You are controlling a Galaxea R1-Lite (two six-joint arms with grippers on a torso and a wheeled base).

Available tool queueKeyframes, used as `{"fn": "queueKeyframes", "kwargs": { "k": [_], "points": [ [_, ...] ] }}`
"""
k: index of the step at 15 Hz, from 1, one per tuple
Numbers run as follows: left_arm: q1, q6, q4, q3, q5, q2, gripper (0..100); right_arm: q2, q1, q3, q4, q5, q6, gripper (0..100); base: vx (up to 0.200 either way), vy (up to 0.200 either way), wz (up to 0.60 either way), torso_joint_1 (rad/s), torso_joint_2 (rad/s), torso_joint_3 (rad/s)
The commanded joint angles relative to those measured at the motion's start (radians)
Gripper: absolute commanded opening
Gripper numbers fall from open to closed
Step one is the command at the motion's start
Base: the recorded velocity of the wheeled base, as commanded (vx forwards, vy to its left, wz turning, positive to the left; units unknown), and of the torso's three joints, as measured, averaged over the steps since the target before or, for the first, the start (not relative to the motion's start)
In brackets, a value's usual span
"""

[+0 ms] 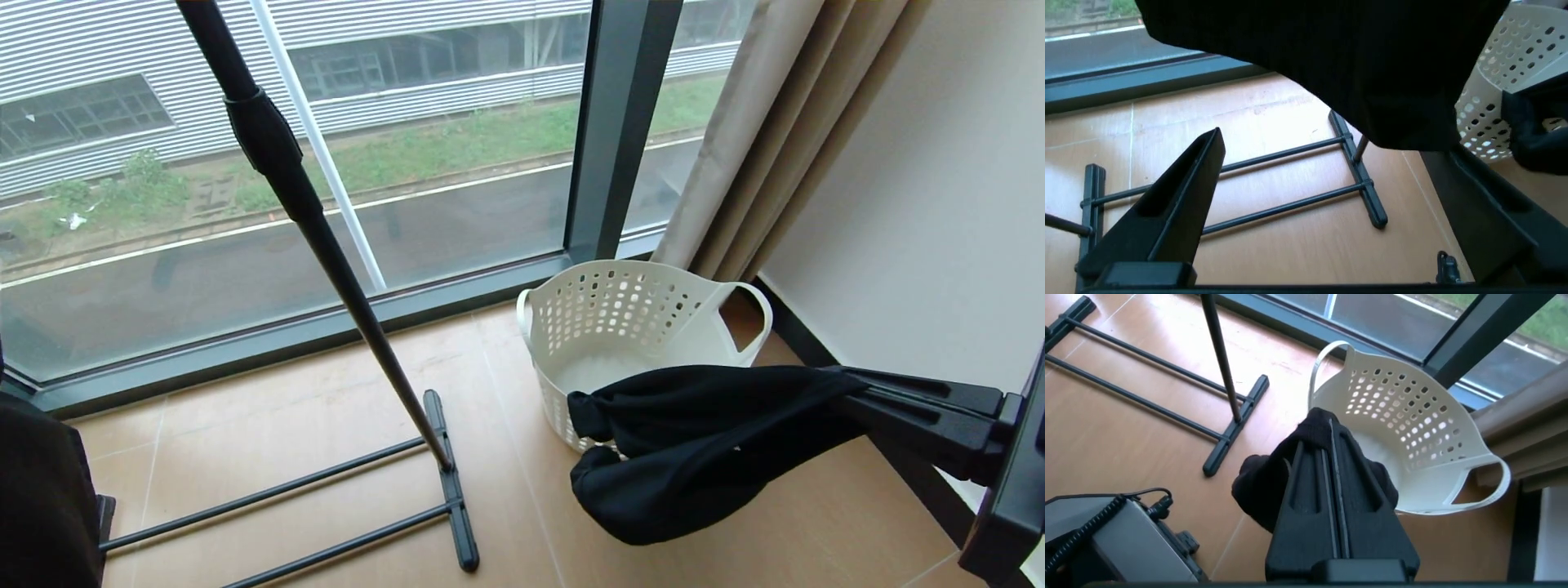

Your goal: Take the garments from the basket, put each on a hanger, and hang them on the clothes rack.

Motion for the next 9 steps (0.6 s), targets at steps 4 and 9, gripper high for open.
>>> {"fn": "queueKeyframes", "kwargs": {
  "k": [4, 9],
  "points": [
    [0.0, -0.001, 0.0, -0.001, 0.0, 0.001, 100, 0.005, -0.001, 0.006, -0.001, 0.0, -0.001, 0, 0.0, 0.0, 0.0, -0.004, 0.0, 0.203],
    [0.0, -0.002, 0.0, 0.0, 0.002, 0.001, 100, 0.004, 0.0, 0.007, -0.001, 0.0, -0.001, 0, 0.0, 0.0, 0.0, 0.003, 0.0, 0.205]
  ]
}}
